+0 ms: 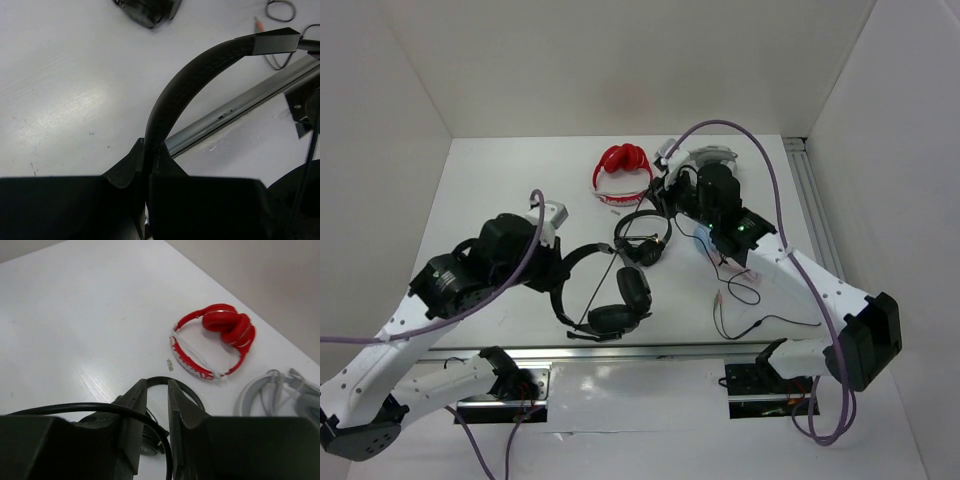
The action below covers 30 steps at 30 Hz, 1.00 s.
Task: Wrap the headphones
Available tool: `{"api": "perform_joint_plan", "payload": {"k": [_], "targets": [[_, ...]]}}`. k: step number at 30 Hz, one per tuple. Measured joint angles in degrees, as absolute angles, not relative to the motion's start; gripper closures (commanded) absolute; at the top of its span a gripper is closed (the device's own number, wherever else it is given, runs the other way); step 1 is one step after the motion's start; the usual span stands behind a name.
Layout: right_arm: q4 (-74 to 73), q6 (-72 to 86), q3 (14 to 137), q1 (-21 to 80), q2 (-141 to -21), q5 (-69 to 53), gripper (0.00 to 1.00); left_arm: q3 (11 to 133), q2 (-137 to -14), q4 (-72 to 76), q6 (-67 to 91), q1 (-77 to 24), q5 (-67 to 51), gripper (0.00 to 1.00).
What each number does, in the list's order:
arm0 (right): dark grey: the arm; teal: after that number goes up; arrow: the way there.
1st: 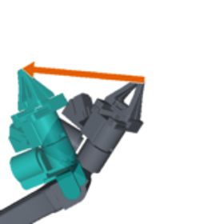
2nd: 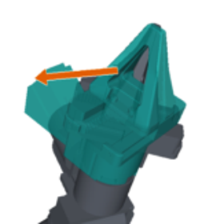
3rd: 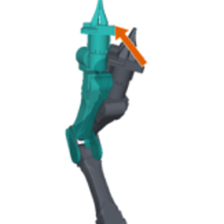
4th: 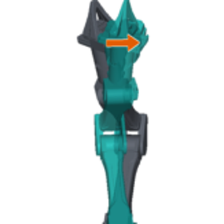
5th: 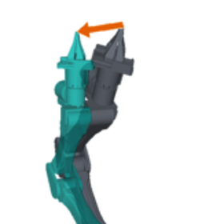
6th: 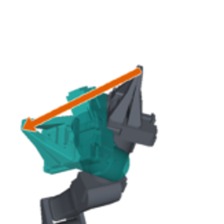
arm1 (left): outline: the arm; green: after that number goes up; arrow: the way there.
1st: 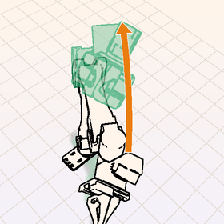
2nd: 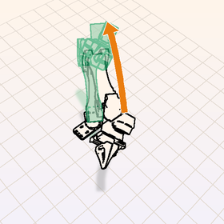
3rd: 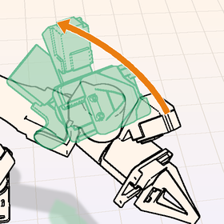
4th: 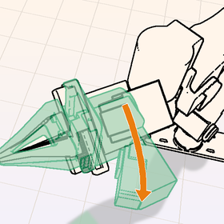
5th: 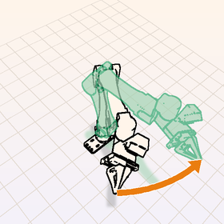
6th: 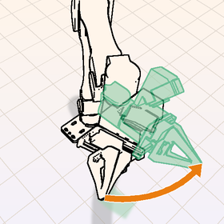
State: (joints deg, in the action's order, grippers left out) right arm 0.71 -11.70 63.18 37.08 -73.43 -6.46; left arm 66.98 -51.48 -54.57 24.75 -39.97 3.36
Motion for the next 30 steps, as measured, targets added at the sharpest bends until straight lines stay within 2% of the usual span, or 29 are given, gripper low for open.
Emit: {"api": "perform_joint_plan", "payload": {"k": [6,14,21,22,24,27,30], "targets": [[5.0,-6.1,62.8,34.6,-77.4,-19.6,0.67,74.8,-48.8,-56.6,23.0,-40.6,-1.0,1.00],[24.0,6.0,50.1,34.8,-82.8,-30.0,0.63,88.4,-50.0,-58.1,27.3,-40.7,-3.0,1.00],[33.3,12.0,43.2,38.8,-86.1,-31.6,0.60,94.2,-50.4,-57.0,38.0,-40.8,6.7,1.00],[34.8,12.4,42.6,39.7,-86.1,-31.7,0.65,94.5,-50.4,-56.8,39.5,-40.8,8.3,1.00],[37.6,13.3,40.9,41.2,-86.1,-31.7,0.69,95.6,-51.1,-56.6,42.1,-40.8,10.9,1.00],[41.4,14.7,38.1,43.4,-86.2,-31.7,0.69,98.3,-53.3,-55.9,45.6,-40.8,14.7,1.00],[44.4,15.9,35.4,45.1,-86.2,-31.6,0.65,100.1,-55.8,-55.0,48.5,-40.8,19.0,1.00]]}}
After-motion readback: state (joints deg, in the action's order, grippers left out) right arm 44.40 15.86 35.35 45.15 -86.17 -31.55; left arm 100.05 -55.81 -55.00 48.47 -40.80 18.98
